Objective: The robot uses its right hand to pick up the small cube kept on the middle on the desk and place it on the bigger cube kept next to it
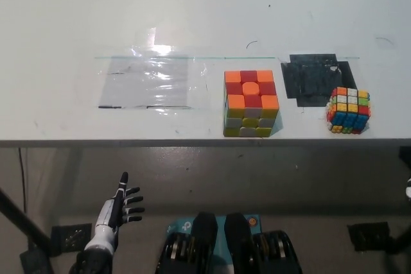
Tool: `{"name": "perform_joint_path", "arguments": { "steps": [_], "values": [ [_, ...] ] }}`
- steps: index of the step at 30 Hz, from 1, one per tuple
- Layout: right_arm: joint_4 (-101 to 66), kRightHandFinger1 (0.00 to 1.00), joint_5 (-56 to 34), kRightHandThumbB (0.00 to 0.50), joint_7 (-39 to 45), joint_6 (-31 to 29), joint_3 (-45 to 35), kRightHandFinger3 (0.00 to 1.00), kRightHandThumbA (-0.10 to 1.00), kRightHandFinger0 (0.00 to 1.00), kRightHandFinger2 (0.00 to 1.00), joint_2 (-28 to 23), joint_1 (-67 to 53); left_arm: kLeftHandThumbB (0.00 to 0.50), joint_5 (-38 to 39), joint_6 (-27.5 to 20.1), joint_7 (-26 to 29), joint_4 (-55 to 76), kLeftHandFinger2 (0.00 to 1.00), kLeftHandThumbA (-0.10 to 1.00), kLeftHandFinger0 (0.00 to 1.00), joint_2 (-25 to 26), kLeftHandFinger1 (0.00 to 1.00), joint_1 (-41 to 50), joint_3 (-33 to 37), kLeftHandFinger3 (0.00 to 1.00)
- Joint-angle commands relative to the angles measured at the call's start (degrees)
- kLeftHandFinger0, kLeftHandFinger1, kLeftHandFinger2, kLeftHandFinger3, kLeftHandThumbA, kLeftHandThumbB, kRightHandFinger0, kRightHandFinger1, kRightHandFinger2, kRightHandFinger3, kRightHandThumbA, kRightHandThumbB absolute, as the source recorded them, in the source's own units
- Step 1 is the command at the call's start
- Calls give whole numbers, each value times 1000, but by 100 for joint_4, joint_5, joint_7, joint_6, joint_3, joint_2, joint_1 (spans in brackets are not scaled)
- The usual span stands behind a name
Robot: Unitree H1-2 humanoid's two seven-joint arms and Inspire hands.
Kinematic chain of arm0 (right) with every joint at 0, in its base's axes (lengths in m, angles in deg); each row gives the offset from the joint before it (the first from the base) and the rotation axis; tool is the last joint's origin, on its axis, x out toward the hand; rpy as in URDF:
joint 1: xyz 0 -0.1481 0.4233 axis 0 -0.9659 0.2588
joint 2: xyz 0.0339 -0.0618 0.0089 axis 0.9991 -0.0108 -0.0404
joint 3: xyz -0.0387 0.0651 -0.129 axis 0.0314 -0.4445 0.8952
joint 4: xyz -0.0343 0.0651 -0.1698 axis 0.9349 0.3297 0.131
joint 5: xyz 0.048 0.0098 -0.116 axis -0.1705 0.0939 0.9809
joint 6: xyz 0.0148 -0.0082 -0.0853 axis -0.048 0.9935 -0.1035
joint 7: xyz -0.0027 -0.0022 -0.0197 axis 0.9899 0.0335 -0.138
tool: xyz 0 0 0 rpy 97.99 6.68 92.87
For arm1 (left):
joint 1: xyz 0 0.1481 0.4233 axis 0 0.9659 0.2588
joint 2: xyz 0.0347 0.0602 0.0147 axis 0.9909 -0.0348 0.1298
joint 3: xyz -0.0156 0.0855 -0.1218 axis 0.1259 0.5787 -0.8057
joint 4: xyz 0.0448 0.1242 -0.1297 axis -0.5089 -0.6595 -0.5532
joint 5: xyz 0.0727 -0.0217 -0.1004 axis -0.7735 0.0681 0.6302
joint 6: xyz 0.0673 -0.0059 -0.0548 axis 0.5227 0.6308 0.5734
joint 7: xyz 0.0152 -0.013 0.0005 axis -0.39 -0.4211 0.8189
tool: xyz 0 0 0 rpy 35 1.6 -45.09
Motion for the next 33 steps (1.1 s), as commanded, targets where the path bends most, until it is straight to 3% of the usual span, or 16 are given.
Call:
{"name": "perform_joint_path", "arguments": {
  "steps": [1,11,13,14,17,18,22,23,24,25,27,28,29,31,32,33],
  "values": [
    [-708,422,58,188,190,128,-40,834,268,416,534,-166,158,151,-44,-141,63,76,784,1000,711,96,689,-188,19,820],
    [-1100,341,374,227,322,145,-7,743,340,325,441,-566,842,147,11,-133,45,164,707,1000,657,78,631,-106,-22,722],
    [-1004,329,481,231,340,148,50,752,364,309,439,-641,992,141,28,-227,27,96,680,1000,620,84,603,-122,-30,691],
    [-978,307,569,235,371,222,86,769,403,281,437,-697,1081,139,-13,-234,47,55,746,1000,674,95,663,-136,-2,770],
    [-793,274,679,238,442,180,201,807,427,216,467,-823,1345,140,-86,-158,101,96,769,1000,692,106,682,-128,42,787],
    [-700,266,694,242,449,167,241,812,405,203,477,-848,1440,113,-72,-310,70,38,744,1000,679,112,662,-137,42,762],
    [-451,306,750,252,602,62,466,864,398,252,522,-986,1679,151,-44,-164,82,71,714,1000,660,90,636,-135,19,728],
    [-389,344,747,293,760,147,577,930,516,287,572,-1041,1771,145,-19,-198,36,63,722,1000,657,92,638,-148,14,740],
    [-380,345,743,297,772,158,598,944,535,291,578,-1055,1782,145,-16,-202,31,63,722,1000,656,93,638,-149,14,741],
    [-372,437,743,316,885,233,689,1000,582,358,642,-1086,1817,145,-31,-226,41,64,713,1000,639,88,625,-149,25,737],
    [-301,734,866,354,1065,259,910,1000,660,605,841,-1178,1899,159,-35,-178,65,84,707,1000,640,80,623,-157,22,726],
    [-293,927,928,414,1179,362,1012,1000,722,718,1000,-1211,1942,162,-35,-183,62,78,687,1000,634,81,617,-162,23,702],
    [-291,1000,1004,399,1317,521,1140,1000,729,787,1000,-1256,1995,162,-25,-202,50,65,680,1000,631,83,614,-165,18,694],
    [-318,1000,1028,413,1379,636,1217,1000,754,864,1000,-1274,2020,170,-12,-177,44,72,677,1000,630,81,613,-178,9,689],
    [-312,1000,1051,421,1495,728,1342,1000,755,1000,1000,-1259,2053,175,-20,-203,41,55,665,1000,621,87,600,-191,17,674],
    [-313,1000,1052,425,1508,744,1359,1000,755,1000,1000,-1261,2058,174,-21,-207,41,52,664,1000,619,88,598,-191,18,672]
  ]
}}
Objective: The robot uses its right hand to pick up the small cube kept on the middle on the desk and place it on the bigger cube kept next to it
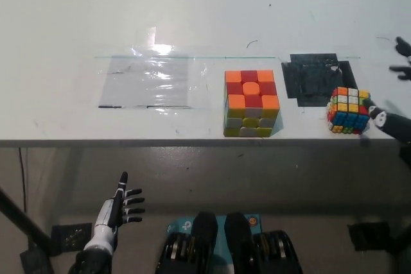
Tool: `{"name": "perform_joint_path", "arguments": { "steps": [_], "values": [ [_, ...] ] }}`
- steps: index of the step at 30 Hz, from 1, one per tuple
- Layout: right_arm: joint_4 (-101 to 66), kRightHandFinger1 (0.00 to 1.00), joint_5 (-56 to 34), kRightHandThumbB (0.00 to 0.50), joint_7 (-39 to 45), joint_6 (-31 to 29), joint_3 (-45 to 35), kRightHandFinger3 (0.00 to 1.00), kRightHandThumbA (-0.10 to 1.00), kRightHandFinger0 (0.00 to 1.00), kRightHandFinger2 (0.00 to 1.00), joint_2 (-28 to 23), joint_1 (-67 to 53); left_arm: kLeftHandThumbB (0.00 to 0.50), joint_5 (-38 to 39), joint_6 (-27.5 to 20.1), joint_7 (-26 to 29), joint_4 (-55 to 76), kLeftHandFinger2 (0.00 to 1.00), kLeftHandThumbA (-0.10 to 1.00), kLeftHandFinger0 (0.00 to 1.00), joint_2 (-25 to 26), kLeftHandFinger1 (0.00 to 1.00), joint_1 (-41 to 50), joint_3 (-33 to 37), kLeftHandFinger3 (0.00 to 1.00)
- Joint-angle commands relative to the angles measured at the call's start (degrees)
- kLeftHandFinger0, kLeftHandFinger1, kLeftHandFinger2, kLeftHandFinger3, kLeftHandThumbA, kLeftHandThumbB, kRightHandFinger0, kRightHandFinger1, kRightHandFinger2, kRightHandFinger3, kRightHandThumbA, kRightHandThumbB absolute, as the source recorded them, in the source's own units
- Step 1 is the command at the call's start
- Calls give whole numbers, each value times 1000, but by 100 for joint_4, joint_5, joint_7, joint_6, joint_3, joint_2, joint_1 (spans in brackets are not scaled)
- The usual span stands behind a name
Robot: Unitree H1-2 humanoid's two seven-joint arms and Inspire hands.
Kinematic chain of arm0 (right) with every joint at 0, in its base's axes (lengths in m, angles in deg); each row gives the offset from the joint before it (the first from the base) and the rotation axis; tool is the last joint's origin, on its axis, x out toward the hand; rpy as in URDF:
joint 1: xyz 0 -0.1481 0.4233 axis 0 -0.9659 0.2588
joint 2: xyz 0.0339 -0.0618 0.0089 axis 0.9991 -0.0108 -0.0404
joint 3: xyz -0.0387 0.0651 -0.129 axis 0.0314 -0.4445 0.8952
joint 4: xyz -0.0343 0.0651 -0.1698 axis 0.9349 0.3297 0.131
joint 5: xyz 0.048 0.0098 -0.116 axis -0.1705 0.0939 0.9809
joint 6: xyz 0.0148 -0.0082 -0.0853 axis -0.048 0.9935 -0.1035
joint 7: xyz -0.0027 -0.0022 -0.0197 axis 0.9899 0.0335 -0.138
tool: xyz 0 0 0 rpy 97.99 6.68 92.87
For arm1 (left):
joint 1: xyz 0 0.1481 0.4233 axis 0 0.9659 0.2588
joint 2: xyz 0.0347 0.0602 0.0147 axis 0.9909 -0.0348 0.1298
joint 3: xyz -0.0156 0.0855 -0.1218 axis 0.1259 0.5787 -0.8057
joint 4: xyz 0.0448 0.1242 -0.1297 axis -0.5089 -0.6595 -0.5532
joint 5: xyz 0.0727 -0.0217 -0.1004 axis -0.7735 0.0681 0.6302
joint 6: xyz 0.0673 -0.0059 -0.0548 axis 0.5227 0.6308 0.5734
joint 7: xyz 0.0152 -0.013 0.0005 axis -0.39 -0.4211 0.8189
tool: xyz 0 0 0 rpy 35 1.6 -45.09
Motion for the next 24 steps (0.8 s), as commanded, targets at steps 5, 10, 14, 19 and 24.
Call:
{"name": "perform_joint_path", "arguments": {
  "steps": [5,10,14,19,24],
  "values": [
    [47,1000,282,458,494,345,292,1000,792,1000,1000,-58,303,148,-21,-258,0,15,763,1000,699,86,677,-202,26,758],
    [159,1000,512,499,429,264,433,1000,864,1000,1000,-10,301,146,-7,-241,35,9,724,1000,650,81,635,-241,3,732],
    [239,1000,555,481,425,133,470,1000,833,1000,1000,-6,313,138,-50,-184,82,20,717,1000,665,86,639,-273,21,727],
    [510,1000,534,454,477,-34,584,1000,766,1000,1000,8,358,146,1,-221,15,40,717,1000,666,74,631,-247,1,744],
    [1202,1000,506,468,289,-468,612,1000,713,1000,1000,50,538,155,-99,-170,46,-9,759,1000,696,100,669,-279,77,793]
  ]
}}
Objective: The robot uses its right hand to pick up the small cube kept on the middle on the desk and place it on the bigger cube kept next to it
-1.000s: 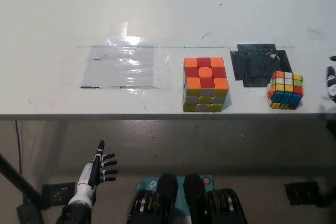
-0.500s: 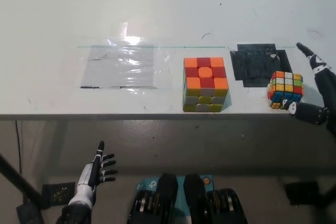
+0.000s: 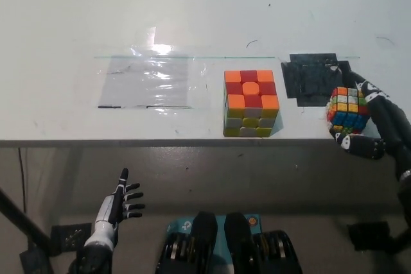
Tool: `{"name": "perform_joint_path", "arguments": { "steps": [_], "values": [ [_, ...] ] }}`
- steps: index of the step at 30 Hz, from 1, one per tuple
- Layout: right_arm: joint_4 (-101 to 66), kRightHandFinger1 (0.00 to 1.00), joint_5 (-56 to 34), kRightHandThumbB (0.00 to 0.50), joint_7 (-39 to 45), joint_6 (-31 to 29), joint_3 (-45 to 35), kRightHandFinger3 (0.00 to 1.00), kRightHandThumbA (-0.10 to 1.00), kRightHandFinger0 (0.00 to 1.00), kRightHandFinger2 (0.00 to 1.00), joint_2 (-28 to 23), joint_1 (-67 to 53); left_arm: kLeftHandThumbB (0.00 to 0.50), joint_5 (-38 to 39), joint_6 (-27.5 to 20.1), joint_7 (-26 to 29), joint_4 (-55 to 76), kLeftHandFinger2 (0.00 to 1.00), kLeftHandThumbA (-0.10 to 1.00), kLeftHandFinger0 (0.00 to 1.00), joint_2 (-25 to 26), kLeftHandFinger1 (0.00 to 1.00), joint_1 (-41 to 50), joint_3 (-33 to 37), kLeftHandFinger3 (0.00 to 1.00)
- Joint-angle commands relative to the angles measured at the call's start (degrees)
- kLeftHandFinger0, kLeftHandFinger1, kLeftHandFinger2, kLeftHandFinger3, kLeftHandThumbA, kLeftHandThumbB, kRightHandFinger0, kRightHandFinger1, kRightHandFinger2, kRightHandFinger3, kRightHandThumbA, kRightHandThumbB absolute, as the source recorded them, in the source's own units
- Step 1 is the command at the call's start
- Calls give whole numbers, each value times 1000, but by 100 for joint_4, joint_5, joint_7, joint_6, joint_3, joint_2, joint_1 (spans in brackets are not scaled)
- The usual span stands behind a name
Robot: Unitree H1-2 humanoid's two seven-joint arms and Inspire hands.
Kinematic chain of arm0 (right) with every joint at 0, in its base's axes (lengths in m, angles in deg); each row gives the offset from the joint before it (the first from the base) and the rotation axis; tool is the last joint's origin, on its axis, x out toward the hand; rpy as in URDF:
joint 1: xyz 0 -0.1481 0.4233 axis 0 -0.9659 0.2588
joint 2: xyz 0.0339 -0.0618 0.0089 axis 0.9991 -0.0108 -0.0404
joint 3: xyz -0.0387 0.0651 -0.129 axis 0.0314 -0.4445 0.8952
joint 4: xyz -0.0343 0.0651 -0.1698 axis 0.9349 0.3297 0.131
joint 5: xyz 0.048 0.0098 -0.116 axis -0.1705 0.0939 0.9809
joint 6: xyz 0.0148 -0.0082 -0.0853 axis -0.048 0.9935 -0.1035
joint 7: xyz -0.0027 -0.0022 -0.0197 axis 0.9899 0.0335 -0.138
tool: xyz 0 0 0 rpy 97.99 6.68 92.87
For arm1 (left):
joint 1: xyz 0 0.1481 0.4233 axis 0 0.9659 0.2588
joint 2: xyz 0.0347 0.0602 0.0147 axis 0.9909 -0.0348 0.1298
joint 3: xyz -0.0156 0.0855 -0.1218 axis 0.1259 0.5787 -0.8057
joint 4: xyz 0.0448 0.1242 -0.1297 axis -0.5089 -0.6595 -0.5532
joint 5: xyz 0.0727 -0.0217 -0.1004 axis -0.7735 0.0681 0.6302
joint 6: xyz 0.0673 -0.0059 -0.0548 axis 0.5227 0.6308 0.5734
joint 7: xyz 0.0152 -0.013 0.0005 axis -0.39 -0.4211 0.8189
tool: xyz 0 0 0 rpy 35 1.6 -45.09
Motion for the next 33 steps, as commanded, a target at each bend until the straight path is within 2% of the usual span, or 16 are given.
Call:
{"name": "perform_joint_path", "arguments": {
  "steps": [1,11,18,21,22,23,24,25,26,27,28,29,30,31,32,33],
  "values": [
    [288,1000,102,468,-140,-550,13,1000,712,1000,1000,-35,374,156,-111,-128,63,55,772,1000,712,94,681,-180,75,803],
    [1285,1000,191,441,-113,-820,73,1000,703,1000,1000,-86,854,118,-62,-197,-50,153,753,1000,706,87,658,-75,87,783],
    [1718,1000,234,420,-118,-932,108,1000,665,1000,1000,-50,1087,148,-69,-124,24,182,710,1000,658,82,610,-137,54,750],
    [1736,1000,347,396,-72,-935,209,1000,671,1000,1000,-72,1133,107,-125,-64,7,180,800,1000,712,99,670,-177,103,834],
    [1739,1000,355,398,-72,-941,218,1000,671,985,1000,-76,1136,105,-124,-66,6,178,803,1000,711,99,671,-177,102,836],
    [1836,1000,454,380,-142,-1108,306,1000,618,839,1000,-114,1160,100,-140,-111,6,141,808,1000,718,109,677,-201,113,844],
    [1928,920,489,367,-256,-1316,342,1000,599,697,1000,-130,1169,101,-123,-167,4,103,787,1000,697,111,660,-228,99,818],
    [1962,863,514,363,-278,-1366,372,1000,596,648,1000,-141,1167,100,-103,-167,-9,100,780,1000,688,107,655,-230,86,808],
    [1999,635,612,347,-362,-1429,429,1000,566,457,946,-157,1169,103,-104,-187,-3,88,768,1000,684,106,644,-232,84,794],
    [2094,466,661,316,-409,-1525,485,1000,521,346,794,-171,1179,108,-99,-142,-30,104,777,1000,690,110,649,-229,88,810],
    [2097,141,752,218,-490,-1573,539,1000,383,80,447,-168,1159,112,-74,-136,-70,110,790,1000,702,118,667,-249,79,816],
    [2106,51,753,216,-501,-1585,543,1000,371,12,352,-169,1162,112,-74,-136,-70,109,791,1000,703,118,669,-249,79,817],
    [2094,5,805,103,-538,-1597,571,1000,224,0,223,-168,1151,120,-90,-136,-63,110,806,1000,697,120,679,-250,89,827],
    [2114,0,958,15,-715,-1689,636,1000,2,0,97,-161,1135,128,-118,-131,-41,112,814,1000,699,123,686,-249,103,831],
    [2288,0,1099,1,-1183,-2039,657,1000,-95,0,13,-128,1145,121,-144,-156,-15,99,816,1000,700,125,688,-251,117,832],
    [2318,0,1115,0,-1248,-2086,658,1000,-100,0,7,-127,1155,119,-148,-159,-14,90,816,1000,699,127,687,-267,120,832]
  ]
}}
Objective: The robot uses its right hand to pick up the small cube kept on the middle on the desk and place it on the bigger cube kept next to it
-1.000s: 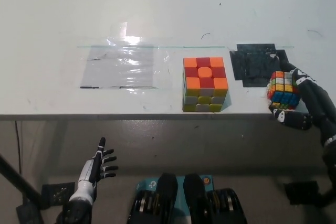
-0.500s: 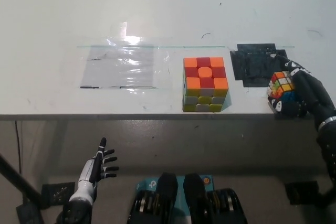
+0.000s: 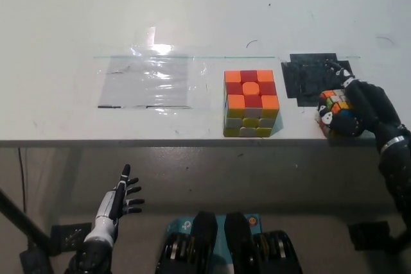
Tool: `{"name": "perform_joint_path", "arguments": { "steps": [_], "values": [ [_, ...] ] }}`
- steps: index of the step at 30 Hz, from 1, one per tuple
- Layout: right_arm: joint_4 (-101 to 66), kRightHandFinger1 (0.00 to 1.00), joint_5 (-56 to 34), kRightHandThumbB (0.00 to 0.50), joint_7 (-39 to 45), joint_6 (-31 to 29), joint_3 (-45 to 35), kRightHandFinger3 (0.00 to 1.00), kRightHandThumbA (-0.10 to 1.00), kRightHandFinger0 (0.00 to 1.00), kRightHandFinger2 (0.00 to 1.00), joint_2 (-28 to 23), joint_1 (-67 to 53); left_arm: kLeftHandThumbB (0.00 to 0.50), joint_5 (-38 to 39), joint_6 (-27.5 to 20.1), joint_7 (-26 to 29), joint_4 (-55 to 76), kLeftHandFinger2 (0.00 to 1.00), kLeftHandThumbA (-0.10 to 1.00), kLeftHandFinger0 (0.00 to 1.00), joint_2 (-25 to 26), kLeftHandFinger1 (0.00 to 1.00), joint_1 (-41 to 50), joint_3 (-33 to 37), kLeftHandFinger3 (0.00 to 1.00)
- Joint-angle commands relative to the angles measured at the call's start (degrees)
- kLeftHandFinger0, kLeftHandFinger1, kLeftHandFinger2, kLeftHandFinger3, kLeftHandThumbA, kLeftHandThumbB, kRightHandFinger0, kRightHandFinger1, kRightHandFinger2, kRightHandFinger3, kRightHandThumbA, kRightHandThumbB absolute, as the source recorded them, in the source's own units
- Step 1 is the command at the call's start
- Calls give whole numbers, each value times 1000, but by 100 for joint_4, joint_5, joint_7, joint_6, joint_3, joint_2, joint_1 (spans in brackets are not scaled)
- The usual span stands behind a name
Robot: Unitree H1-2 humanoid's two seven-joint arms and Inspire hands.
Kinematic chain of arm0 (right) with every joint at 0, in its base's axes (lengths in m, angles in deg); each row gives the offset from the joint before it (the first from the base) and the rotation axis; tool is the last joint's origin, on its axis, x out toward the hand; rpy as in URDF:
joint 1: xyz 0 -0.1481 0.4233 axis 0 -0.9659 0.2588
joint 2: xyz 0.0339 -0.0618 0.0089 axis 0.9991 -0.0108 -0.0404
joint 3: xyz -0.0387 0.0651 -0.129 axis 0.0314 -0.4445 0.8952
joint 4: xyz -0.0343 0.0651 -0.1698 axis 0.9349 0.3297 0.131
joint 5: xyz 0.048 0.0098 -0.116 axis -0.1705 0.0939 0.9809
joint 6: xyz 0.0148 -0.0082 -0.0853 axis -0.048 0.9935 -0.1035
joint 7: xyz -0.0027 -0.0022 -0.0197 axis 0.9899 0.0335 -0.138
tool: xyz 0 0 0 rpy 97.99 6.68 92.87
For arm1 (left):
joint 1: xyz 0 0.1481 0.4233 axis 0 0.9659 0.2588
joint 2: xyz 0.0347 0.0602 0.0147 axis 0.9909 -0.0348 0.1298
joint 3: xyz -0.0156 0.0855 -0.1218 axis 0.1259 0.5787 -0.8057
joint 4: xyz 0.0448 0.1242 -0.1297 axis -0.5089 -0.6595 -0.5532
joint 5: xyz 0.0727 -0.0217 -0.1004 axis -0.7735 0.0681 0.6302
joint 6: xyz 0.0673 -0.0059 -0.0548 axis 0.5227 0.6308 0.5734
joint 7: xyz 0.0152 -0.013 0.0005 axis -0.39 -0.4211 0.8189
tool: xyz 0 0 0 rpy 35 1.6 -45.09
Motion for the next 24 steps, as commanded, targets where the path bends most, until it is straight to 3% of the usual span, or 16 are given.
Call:
{"name": "perform_joint_path", "arguments": {
  "steps": [1,2,3,5,7,9,12,16,18,20,22,24],
  "values": [
    [257,2,517,0,-885,-833,132,591,-100,0,23,-62,191,123,-47,-203,-19,6,816,1000,698,99,692,-227,53,823],
    [278,13,531,0,-919,-865,137,488,-100,0,94,-61,196,122,-47,-208,-21,-1,816,1000,698,100,693,-229,54,822],
    [372,93,622,0,-1034,-932,176,270,-100,0,223,-56,238,132,-23,-189,-22,-5,813,1000,705,96,693,-232,39,823],
    [422,83,757,0,-1175,-989,224,155,-100,0,216,-67,259,141,-39,-192,-13,-11,799,1000,699,106,677,-238,51,820],
    [503,270,729,0,-1294,-1021,170,52,-100,0,523,8,291,142,-22,-252,-27,-59,785,1000,688,109,662,-249,46,815],
    [524,369,793,0,-1424,-1045,157,92,-100,0,690,31,305,144,-53,-270,-36,-84,792,1000,690,130,664,-273,73,820],
    [654,377,835,0,-1702,-1203,113,73,-100,0,668,86,350,137,-38,-250,0,-11,800,1000,680,110,675,-250,60,836],
    [760,368,858,0,-1920,-1406,86,52,-100,0,666,94,386,173,-26,-154,-22,25,850,1000,737,120,713,-258,56,904],
    [841,341,821,20,-2089,-1532,38,33,-100,0,636,129,391,183,-16,-268,-19,-75,799,1000,695,121,674,-292,50,833],
    [892,344,798,80,-2144,-1608,19,138,-100,0,667,143,408,184,-14,-257,-13,-66,780,1000,667,119,658,-291,47,801],
    [948,351,793,127,-2236,-1710,2,274,-100,0,677,153,429,173,0,-278,-44,-77,798,1000,680,120,670,-294,46,825],
    [961,358,784,165,-2282,-1763,-18,342,-100,0,687,158,415,160,-9,-211,-47,-2,816,1000,703,115,687,-252,53,853]
  ]
}}
